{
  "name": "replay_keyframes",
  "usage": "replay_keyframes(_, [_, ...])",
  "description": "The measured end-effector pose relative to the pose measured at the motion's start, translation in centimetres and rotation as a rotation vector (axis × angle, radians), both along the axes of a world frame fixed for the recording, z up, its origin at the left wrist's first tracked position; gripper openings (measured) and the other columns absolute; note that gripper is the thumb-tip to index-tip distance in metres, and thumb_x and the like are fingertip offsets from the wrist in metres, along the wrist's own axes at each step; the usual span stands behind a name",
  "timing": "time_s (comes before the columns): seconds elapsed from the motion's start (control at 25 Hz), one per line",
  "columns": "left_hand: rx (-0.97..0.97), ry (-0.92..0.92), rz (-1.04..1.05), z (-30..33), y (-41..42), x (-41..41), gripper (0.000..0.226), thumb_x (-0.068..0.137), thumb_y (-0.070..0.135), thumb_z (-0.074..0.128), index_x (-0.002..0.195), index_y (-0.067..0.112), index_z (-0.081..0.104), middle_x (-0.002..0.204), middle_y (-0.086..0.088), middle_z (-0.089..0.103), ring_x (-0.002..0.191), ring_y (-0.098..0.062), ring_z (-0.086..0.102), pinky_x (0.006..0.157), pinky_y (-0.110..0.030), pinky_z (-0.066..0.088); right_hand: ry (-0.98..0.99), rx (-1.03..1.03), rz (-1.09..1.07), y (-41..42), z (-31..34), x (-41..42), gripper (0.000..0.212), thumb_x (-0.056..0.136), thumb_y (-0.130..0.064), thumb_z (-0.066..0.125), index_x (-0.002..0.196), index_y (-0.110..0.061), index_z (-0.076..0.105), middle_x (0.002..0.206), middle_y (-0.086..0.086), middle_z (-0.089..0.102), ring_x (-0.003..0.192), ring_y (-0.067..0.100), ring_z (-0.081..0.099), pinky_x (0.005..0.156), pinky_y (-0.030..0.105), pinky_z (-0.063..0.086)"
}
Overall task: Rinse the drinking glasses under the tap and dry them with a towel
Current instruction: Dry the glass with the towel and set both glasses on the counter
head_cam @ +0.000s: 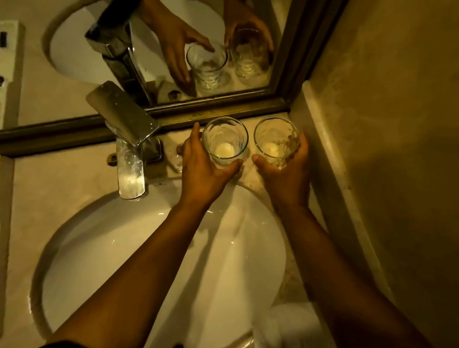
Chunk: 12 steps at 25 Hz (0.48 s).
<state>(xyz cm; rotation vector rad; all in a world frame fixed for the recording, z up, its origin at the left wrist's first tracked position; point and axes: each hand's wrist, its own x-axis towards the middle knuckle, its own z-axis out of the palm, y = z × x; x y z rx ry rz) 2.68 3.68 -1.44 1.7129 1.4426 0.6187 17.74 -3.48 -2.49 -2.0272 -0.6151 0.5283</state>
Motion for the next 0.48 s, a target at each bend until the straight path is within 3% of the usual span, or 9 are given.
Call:
replay_keyframes(0.16, [0.024, -0.033, 0.017, 0.3, 0.3, 1.0, 0.11, 0.068, 0.038, 0.09, 0.156, 0.019, 0.028, 0.156, -0.005, 0.043, 0.144, -0.024, 0.04, 0.116, -0.039, 0.037, 0.058, 0.115, 0.009, 0.2, -0.1, 0.5, 0.105, 0.057, -0.045, 0.089, 0.145, -0.023, 0.036, 0.142, 0.0, 0.052, 0.128, 0.014, 0.051, 0.103, 0.039, 0.05])
replay_keyframes(0.28, [0.031, -0.086, 0.049, 1.0, 0.2, 1.1, 0.093, 0.066, 0.031, 0.092, 0.144, 0.019, 0.043, 0.143, -0.002, 0.056, 0.127, -0.013, 0.051, 0.102, -0.027, 0.045, 0.071, 0.13, 0.0, 0.0, 0.2, 0.3, 0.101, 0.056, -0.046, 0.089, 0.142, -0.025, 0.039, 0.138, -0.002, 0.054, 0.124, 0.012, 0.054, 0.1, 0.039, 0.053])
replay_keyframes(0.36, [0.038, -0.095, 0.043, 1.5, -0.6, 0.7, 0.093, 0.066, 0.029, 0.093, 0.144, 0.019, 0.043, 0.142, -0.002, 0.056, 0.122, -0.006, 0.048, 0.097, -0.021, 0.041, 0.065, 0.122, 0.013, -0.7, 0.7, -0.2, 0.1, 0.057, -0.045, 0.089, 0.141, -0.025, 0.039, 0.136, -0.003, 0.056, 0.122, 0.012, 0.055, 0.099, 0.035, 0.053])
replay_keyframes(0.48, [0.029, -0.091, 0.024, 2.0, -2.6, -1.0, 0.098, 0.066, 0.032, 0.093, 0.147, 0.016, 0.041, 0.144, -0.006, 0.054, 0.126, -0.012, 0.049, 0.1, -0.024, 0.044, 0.051, 0.134, 0.06, -2.5, 2.0, -1.8, 0.099, 0.059, -0.042, 0.09, 0.142, -0.024, 0.038, 0.137, -0.001, 0.056, 0.123, 0.013, 0.055, 0.099, 0.029, 0.052])
